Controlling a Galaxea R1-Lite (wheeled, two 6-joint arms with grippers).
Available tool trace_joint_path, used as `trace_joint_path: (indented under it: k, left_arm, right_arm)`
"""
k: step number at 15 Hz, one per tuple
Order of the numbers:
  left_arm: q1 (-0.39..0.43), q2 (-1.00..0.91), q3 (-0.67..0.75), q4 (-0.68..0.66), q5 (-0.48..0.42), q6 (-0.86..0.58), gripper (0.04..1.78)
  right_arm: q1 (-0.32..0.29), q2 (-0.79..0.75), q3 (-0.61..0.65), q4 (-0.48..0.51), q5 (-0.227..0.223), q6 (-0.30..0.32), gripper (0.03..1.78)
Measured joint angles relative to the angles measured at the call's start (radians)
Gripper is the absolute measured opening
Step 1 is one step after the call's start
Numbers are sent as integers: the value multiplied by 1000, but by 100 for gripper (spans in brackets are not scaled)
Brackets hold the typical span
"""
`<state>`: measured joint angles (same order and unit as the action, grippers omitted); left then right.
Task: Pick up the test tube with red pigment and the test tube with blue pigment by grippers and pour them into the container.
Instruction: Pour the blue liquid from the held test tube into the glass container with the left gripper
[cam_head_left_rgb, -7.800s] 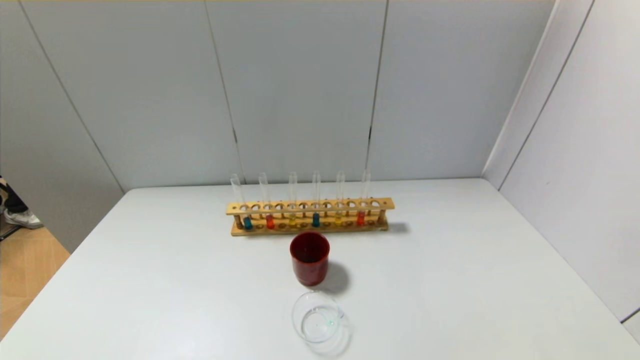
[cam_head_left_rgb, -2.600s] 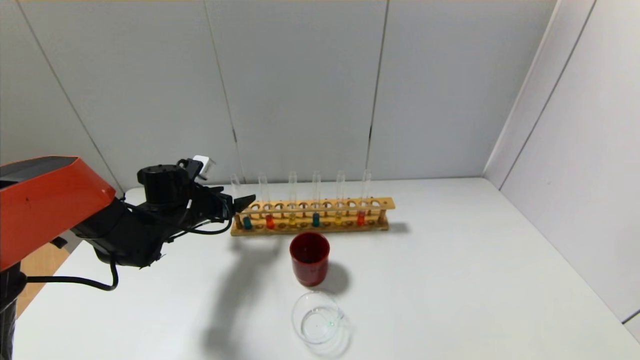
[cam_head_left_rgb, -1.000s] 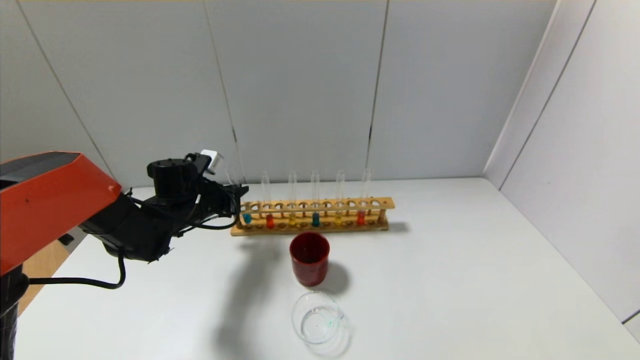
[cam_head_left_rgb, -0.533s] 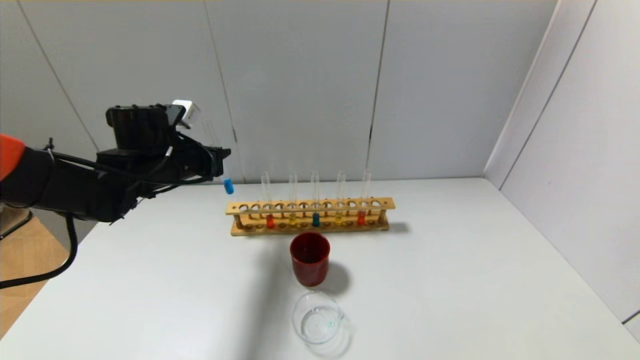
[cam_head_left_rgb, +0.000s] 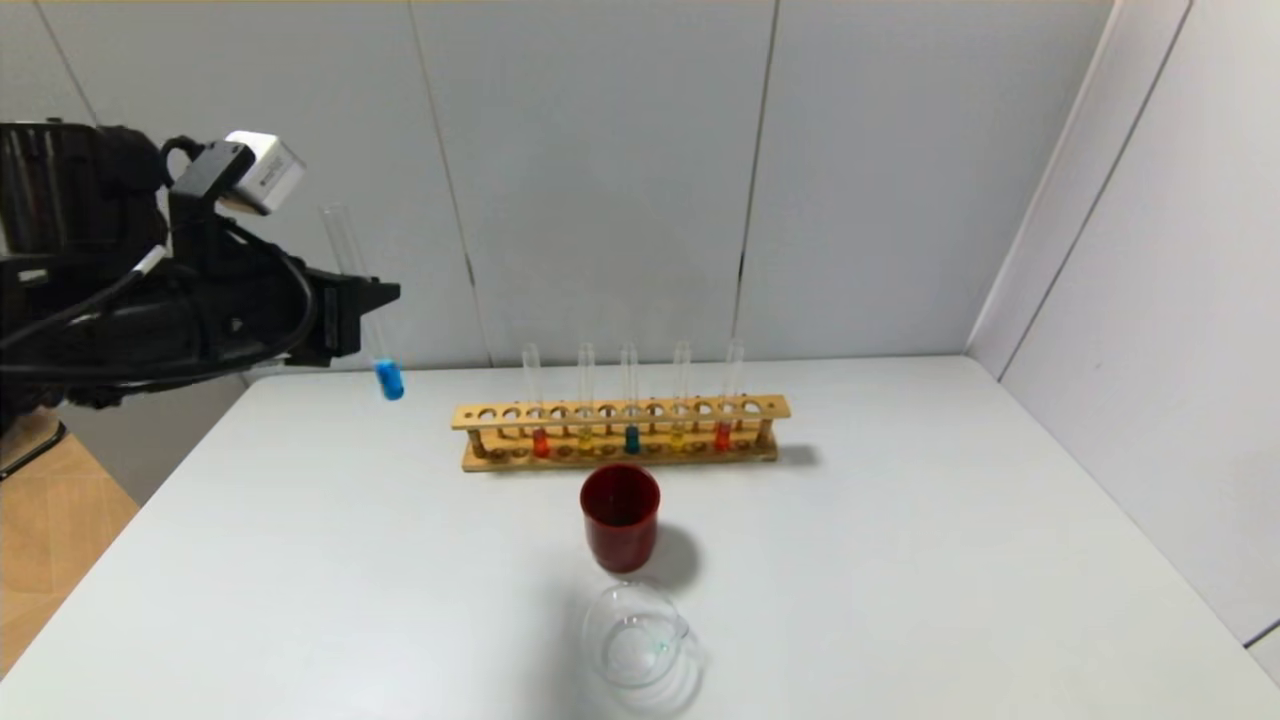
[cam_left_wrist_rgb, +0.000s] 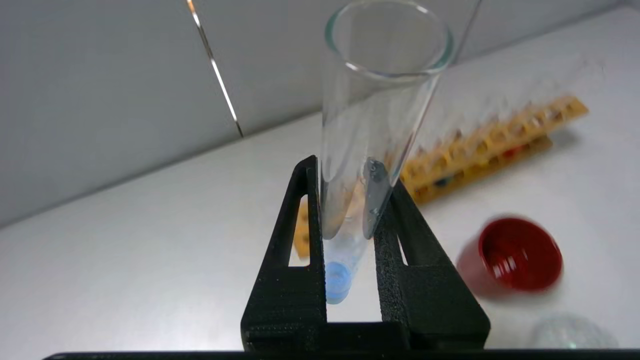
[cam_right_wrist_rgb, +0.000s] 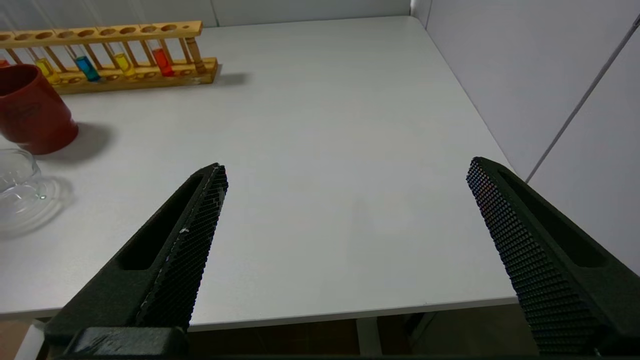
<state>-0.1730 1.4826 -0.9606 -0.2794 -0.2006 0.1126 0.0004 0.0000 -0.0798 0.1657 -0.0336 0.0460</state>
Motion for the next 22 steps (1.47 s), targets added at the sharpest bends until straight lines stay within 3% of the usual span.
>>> trace_joint_path:
  k: [2,5,9,14,22]
  left_arm:
    - [-22,-102,113,41,19,54,33]
    - [-90,-219,239,71,121,111,33]
    - [-209,-272,316,86,219,115,33]
    - [-363,-214,367,82,354,201,33]
    - [-534,-19,364,63,552,358,33]
  right_arm:
    - [1,0,0,0,0,0,175]
    - [0,0,0,0,0,0,175]
    - [0,0,0,0,0,0,175]
    - [1,0,0,0,0,0,175]
    - [1,0,0,0,0,0,175]
